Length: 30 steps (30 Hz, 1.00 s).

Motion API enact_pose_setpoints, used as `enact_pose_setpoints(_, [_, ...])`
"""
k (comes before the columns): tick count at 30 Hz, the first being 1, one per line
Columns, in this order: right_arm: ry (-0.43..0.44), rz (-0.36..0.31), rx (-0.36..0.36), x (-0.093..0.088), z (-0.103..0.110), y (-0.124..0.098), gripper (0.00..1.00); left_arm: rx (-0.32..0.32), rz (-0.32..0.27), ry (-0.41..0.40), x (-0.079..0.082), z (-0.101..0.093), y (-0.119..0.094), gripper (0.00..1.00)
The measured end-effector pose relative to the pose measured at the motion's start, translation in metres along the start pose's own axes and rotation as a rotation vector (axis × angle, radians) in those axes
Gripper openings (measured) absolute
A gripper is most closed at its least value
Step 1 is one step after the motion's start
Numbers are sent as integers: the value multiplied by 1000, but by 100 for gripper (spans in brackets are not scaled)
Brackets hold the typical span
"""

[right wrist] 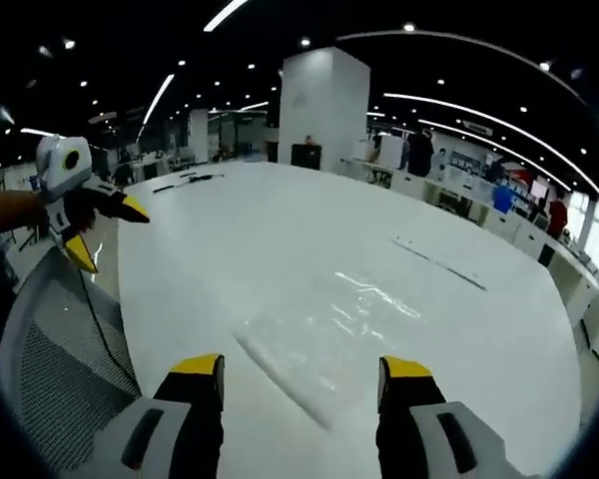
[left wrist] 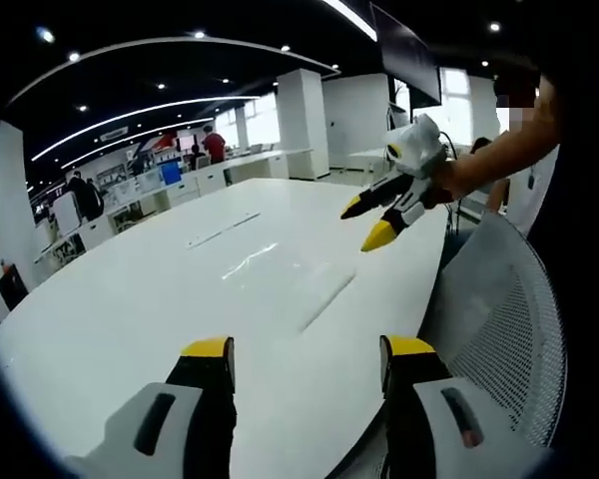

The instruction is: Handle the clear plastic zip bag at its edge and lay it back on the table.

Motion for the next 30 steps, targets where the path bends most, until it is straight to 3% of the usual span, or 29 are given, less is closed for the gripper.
enact_pose_setpoints(3, [8, -8, -23, -5, 7, -13, 73, 15, -4, -18, -5, 8, 0, 65])
enact_pose_setpoints(12, [12, 16, -76, -26, 16, -42, 89, 38, 11, -39, -14, 9, 0, 69])
enact_pose_setpoints(18, [47, -31, -101, -37, 21, -56, 99, 70, 7, -47, -21, 13, -3, 77])
enact_pose_setpoints(23, [28, -3, -120, -48, 26, -64, 100, 82, -4, -60, -24, 13, -7, 85])
enact_pose_setpoints(30, [66, 7, -148, -60, 32, -74, 100, 80, -26, -65, -19, 12, -10, 94])
Point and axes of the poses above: the point that each gripper's makers call its tool centre point, and the gripper's own axes: y roughly forward along the fingers, z roughly to its left, x roughly out of its top, the point moved 8 cm from there along -y, roughly backward along the fingers, and after that the axes turned 15 degrees about x, right-handed, at the moved point
